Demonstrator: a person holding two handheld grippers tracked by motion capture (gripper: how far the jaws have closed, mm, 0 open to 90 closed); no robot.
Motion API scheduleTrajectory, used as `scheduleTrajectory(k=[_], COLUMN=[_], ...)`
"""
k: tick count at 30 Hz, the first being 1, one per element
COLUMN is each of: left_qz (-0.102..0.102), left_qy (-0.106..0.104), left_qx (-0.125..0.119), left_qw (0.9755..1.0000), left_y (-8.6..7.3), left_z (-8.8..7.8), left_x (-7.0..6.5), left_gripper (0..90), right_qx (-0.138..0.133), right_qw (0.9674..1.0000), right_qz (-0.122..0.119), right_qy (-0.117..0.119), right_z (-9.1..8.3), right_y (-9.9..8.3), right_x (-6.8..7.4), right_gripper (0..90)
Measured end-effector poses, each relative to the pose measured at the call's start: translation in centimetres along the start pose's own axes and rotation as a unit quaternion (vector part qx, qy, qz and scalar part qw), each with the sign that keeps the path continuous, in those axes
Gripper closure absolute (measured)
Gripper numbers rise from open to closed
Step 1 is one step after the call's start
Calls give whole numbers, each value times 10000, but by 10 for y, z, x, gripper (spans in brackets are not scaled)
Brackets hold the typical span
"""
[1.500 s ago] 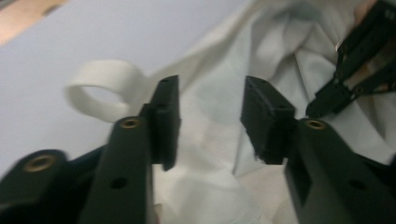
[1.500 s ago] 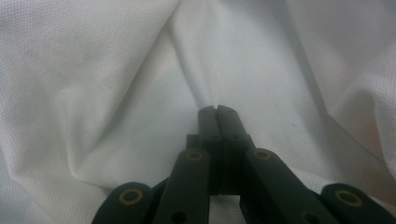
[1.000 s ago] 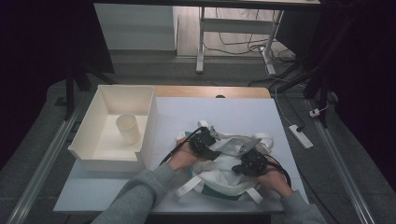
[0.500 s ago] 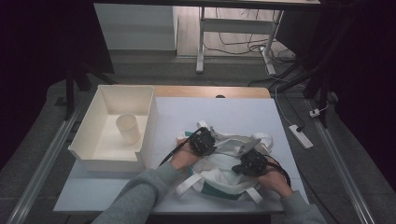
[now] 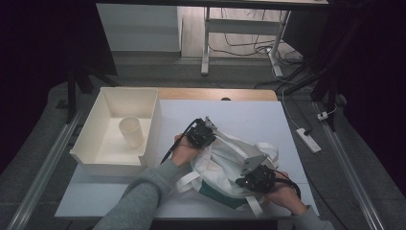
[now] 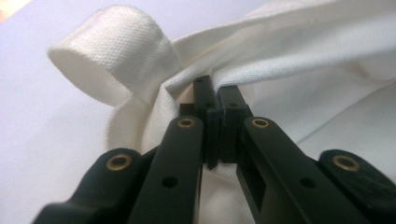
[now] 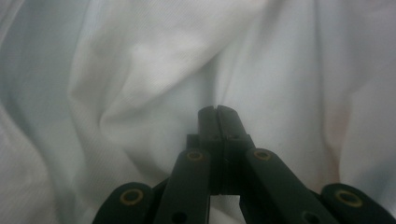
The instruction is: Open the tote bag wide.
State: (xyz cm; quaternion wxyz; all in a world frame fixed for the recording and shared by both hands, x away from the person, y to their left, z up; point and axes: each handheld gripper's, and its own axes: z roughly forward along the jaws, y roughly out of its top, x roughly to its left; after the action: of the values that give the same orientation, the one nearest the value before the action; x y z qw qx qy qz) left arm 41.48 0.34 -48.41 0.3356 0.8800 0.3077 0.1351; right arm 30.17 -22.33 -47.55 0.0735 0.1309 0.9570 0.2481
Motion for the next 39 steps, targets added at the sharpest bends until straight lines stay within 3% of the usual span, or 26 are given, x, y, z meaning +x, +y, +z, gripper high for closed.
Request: scheduleTrajectory(k=[5, 10, 12, 14, 16, 20, 23, 26, 29, 31, 36, 37, 39], left_qz=[87, -14, -56, -69, -107, -133, -149, -140, -162, -177, -191, -197, -204], left_qy=[37, 161, 146, 144, 99, 76, 65, 68, 52, 37, 17, 34, 44], left_qx=[28, -91, -80, -77, -99, -75, -71, -76, -91, -86, -143, -151, -143], left_qw=[10000, 9998, 9998, 9998, 9998, 9999, 9998, 9999, 9998, 9998, 9997, 9997, 9997], left_y=[1, 1, 0, -1, -1, -2, -3, -3, -3, -4, -2, -2, -2], left_z=[-1, -9, -10, -10, -9, -6, -5, -5, -4, -4, -5, -6, -8], left_x=[-3, 1, 2, 3, 4, 5, 5, 5, 5, 7, 8, 8, 7], left_gripper=[881, 881, 880, 880, 880, 880, 881, 880, 880, 880, 881, 881, 882], right_qx=[71, 229, 191, 132, -94, -653, -639, -386, -189, -71, -211, -284, -412], right_qw=[9995, 9988, 9981, 9965, 9956, 9929, 9927, 9922, 9906, 9911, 9926, 9920, 9933], right_qz=[105, 253, 482, 746, 803, 896, 930, 1099, 1296, 1240, 1163, 1223, 1081], right_qy=[304, -341, -345, -342, -465, -434, -421, -432, -400, -474, -259, -102, 25], right_z=[6, -5, -5, -4, -9, -18, -2, 24, 43, 48, 43, 42, 35], right_y=[-7, -7, -10, -9, -3, 25, 46, 58, 60, 59, 52, 51, 52], right_x=[-13, -44, -60, -67, -63, -45, -35, -38, -40, -36, -25, -22, -13], right_gripper=[899, 898, 893, 837, 725, 623, 569, 538, 664, 856, 894, 897, 900])
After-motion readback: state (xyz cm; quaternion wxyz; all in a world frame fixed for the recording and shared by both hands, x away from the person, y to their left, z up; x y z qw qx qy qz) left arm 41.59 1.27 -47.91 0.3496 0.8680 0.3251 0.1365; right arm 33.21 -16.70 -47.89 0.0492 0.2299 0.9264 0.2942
